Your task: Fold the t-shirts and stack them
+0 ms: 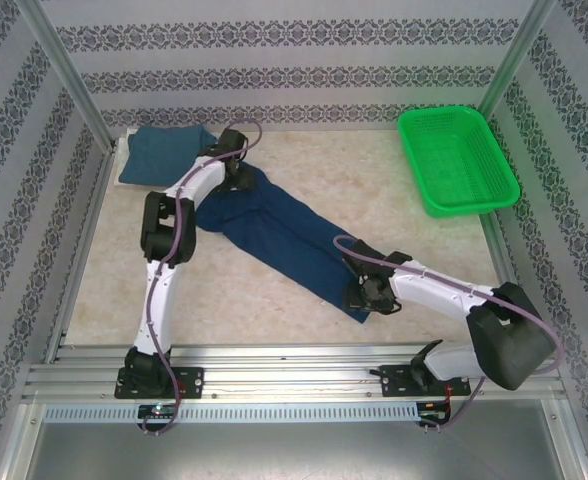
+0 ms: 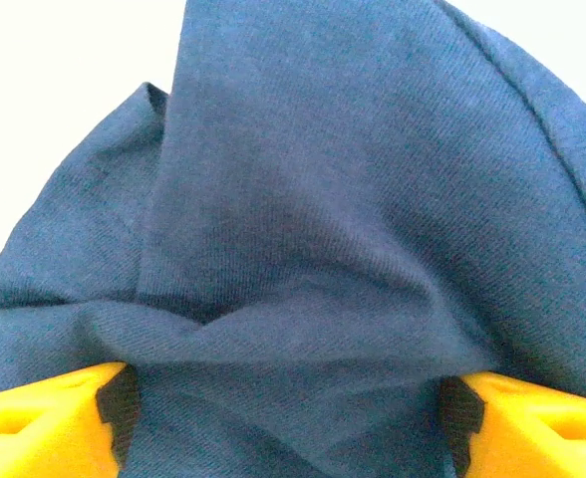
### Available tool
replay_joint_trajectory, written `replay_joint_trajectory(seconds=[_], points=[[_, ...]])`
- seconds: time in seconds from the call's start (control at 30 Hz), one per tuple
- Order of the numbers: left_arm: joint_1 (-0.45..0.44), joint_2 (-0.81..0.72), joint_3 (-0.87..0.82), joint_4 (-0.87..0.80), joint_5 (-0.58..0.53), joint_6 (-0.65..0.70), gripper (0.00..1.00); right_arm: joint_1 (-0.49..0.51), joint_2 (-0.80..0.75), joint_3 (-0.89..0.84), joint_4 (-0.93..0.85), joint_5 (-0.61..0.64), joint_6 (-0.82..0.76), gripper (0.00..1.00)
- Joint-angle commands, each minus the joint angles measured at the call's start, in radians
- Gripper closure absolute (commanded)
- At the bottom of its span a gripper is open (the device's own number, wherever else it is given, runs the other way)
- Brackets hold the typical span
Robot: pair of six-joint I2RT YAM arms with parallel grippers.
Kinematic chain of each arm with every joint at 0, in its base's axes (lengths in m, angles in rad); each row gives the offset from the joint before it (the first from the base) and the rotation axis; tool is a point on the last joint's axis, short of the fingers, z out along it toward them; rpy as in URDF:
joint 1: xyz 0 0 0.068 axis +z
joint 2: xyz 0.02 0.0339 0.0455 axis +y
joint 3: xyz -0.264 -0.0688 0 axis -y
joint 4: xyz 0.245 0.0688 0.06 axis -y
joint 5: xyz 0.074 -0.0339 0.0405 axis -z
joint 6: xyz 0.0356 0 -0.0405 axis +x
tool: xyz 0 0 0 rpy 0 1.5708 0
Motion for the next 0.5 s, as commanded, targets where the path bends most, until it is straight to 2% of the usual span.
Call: replay_joint_trajectory(seconds=[0.0, 0.13, 0.2, 0.27, 0.37, 0.47], points=[[-0.042, 0.084, 0.149, -0.127, 0.085, 0.043, 0.16, 0.034, -0.08, 0.034, -0.08, 0.016, 0.063, 0.38], [-0.047, 0.027, 0.151, -0.062, 0.162, 0.019, 0.01, 0.029, -0.216, 0.128, -0.153, -0.001, 0.037, 0.33], [-0.046, -0.041, 0.119, -0.026, 0.157, 0.014, 0.0, 0.019, -0.254, 0.187, -0.175, -0.014, 0.016, 0.31], [-0.043, -0.134, 0.06, 0.018, 0.105, 0.015, 0.0, 0.008, -0.269, 0.262, -0.181, -0.02, -0.023, 0.28], [-0.022, -0.266, 0.011, 0.013, 0.016, -0.002, 0.0, -0.034, -0.22, 0.33, -0.138, -0.009, -0.128, 0.25], [0.004, -0.342, 0.001, -0.088, -0.029, -0.027, 0.0, -0.107, -0.114, 0.366, -0.107, 0.016, -0.223, 0.25]])
